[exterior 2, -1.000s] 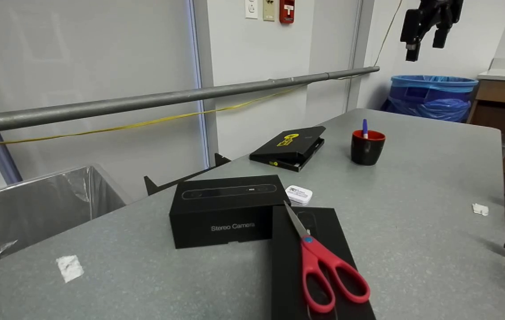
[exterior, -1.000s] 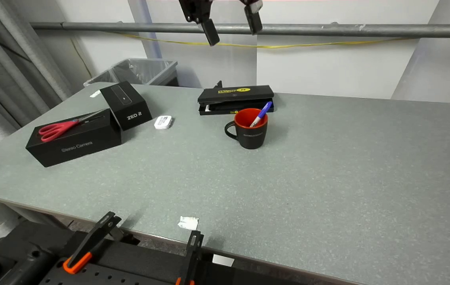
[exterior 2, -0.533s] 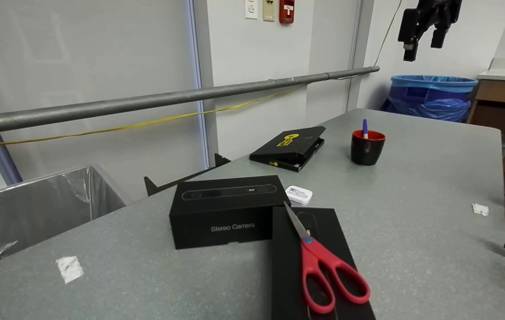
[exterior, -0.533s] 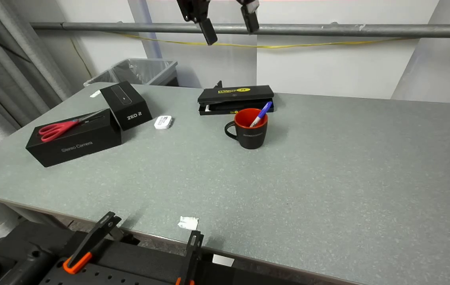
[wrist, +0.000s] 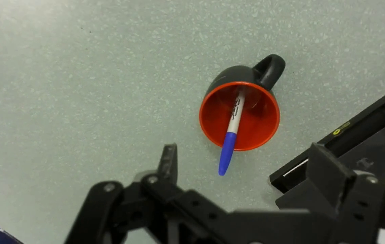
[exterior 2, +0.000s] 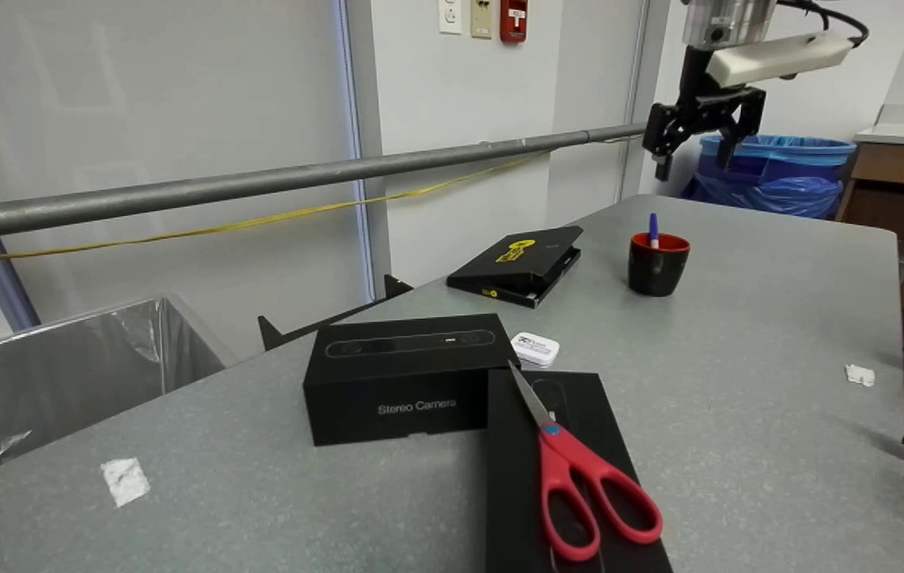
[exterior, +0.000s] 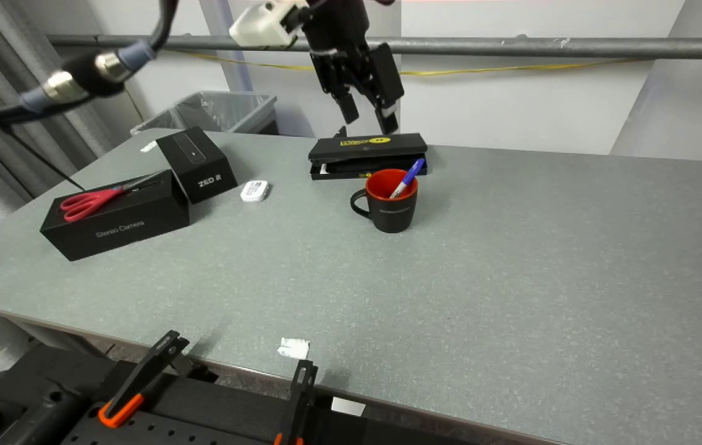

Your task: Take the blue pen out of the black and red mug

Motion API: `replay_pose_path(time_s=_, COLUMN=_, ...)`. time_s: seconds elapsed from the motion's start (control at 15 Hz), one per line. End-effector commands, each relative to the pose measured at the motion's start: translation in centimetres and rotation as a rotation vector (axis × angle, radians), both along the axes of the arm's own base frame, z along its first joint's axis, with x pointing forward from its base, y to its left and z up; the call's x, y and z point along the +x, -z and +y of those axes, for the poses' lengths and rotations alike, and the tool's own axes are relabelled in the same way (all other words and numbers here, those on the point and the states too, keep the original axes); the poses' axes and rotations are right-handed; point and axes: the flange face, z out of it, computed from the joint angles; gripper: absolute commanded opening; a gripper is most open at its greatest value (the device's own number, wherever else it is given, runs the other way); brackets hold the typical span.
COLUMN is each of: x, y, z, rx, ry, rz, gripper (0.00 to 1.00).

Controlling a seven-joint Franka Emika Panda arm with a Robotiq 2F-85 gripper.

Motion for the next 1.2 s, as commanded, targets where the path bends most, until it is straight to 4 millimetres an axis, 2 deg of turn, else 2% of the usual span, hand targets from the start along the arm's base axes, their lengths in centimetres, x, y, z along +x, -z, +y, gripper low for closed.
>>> replay_pose_path(time_s=0.0, x=2.3, y=2.9, z=-1.7, rx=-0.026, ry=0.101, rz=-0.069, gripper=1.0)
replay_pose_path(time_s=0.27, x=3.3, y=4.8, z=-3.6, rx=-0.038, ry=0.176, rz=-0.066, gripper=1.0)
replay_pose_path(time_s=0.33, x=2.1, y=4.1, z=-3.4, rx=-0.026, ry=0.147, rz=-0.052, gripper=1.0)
replay_pose_path(time_s=0.73, x=2.1, y=4.5, z=-3.5, rx=-0.029, ry=0.147, rz=-0.044, gripper=1.0)
replay_pose_path(time_s=1.13, x=3.1, y=6.3, z=-3.8, rx=-0.038, ry=0.169, rz=-0.085, gripper=1.0)
